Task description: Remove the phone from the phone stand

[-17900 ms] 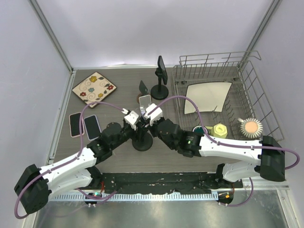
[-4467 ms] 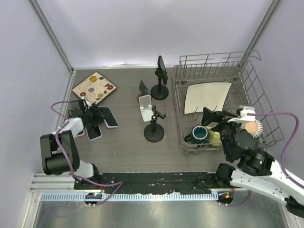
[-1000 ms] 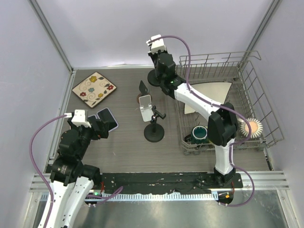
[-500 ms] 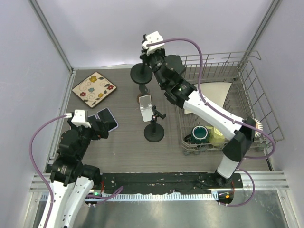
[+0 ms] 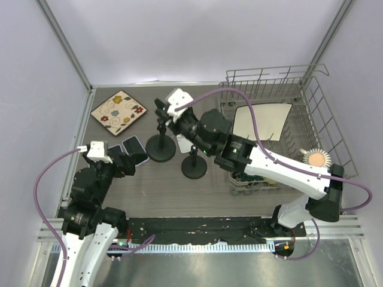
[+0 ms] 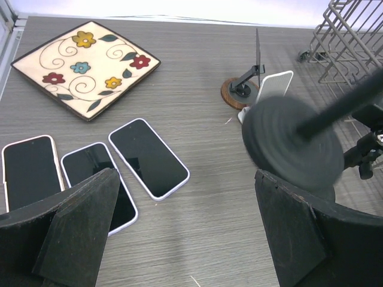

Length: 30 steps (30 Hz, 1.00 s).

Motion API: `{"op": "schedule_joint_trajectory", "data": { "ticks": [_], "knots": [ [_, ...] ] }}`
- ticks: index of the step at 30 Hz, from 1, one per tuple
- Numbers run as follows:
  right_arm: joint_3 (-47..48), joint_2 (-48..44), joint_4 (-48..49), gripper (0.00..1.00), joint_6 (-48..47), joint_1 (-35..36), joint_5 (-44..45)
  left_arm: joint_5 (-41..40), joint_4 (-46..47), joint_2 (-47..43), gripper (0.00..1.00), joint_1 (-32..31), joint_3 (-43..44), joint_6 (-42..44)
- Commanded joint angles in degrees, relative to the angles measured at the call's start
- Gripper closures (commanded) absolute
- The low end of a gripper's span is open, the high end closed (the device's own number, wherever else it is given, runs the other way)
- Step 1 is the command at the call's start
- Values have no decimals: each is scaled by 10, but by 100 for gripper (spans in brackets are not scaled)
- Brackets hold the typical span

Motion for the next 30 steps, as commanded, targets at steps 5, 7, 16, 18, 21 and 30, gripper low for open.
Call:
{"op": "schedule_joint_trajectory", "data": {
  "ticks": [5, 7, 16, 18, 21, 30],
  "knots": [
    [-138, -109, 23, 99, 114, 58, -2, -21, 17, -26, 0, -1, -7, 7],
    [-166, -130, 19, 99, 143, 68, -13, -21, 16, -23, 0, -1, -7, 6],
    [-315, -191, 47, 99, 172, 93, 31, 11, 30, -22, 0, -1, -9, 7],
    [-356, -201, 78, 99, 165, 93, 51, 40, 54, -22, 0, -1, -15, 6],
    [-399, -217, 113, 99, 148, 94, 71, 90, 71, -14, 0, -1, -16, 0],
    [-461, -224, 205, 99, 17, 89, 177, 236, 130, 22, 0, 0, -29, -26]
  ]
}}
